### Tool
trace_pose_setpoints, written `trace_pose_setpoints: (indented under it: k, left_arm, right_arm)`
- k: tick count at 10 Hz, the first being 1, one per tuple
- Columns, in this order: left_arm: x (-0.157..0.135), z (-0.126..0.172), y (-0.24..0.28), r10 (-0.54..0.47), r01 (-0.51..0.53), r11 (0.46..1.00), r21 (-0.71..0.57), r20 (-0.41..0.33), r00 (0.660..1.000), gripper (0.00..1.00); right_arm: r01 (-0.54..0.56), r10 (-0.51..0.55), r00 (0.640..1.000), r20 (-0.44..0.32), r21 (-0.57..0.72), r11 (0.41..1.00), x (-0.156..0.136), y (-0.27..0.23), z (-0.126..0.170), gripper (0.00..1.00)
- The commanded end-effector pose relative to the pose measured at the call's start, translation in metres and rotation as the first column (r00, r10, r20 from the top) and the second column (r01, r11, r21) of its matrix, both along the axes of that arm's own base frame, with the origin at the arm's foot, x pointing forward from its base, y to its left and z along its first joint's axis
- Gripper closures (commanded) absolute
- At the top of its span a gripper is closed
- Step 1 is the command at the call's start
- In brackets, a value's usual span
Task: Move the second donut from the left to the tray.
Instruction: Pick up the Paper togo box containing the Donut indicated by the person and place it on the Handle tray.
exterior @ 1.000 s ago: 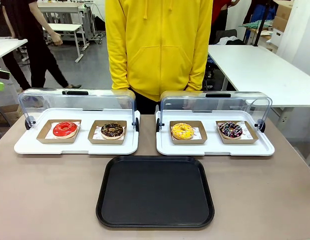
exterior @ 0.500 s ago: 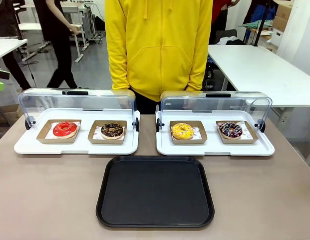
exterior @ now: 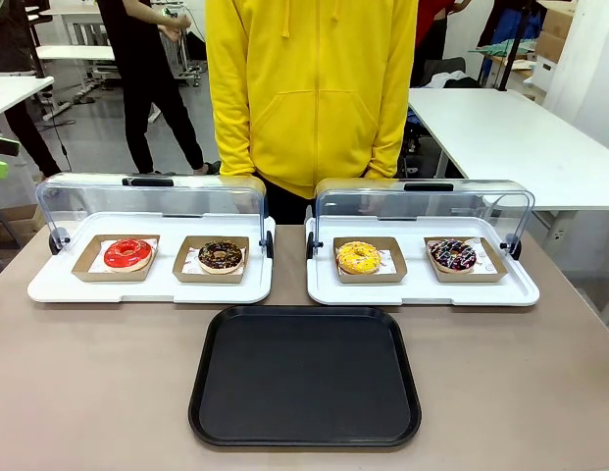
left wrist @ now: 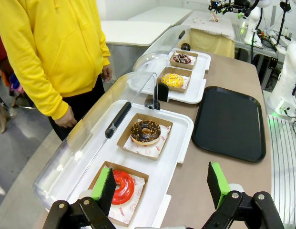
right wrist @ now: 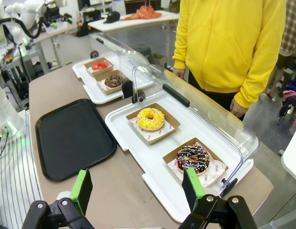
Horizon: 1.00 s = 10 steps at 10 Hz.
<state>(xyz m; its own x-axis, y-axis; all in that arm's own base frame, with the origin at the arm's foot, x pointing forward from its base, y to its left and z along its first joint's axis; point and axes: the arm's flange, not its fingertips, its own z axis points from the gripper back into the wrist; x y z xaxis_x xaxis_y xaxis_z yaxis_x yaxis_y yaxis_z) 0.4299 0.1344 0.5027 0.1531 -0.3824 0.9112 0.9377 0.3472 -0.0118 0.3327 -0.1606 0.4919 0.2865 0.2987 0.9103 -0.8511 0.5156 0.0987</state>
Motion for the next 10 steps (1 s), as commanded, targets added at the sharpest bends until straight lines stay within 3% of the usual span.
trace_pose_setpoints:
  k: [1,10]
  left_arm:
    - [0.0000,0.0010,-0.0001,-0.009,0.009,1.000,-0.017,0.009,1.000,0.00]
    - [0.0000,0.0010,-0.0001,-0.009,0.009,1.000,-0.017,0.009,1.000,0.00]
  right_arm:
    - [-0.005,0.004,0.999,0.037,0.013,1.000,0.0049,-0.0005,0.0016,0.00]
    - [-0.005,0.004,0.999,0.037,0.013,1.000,0.0049,-0.0005,0.0016,0.00]
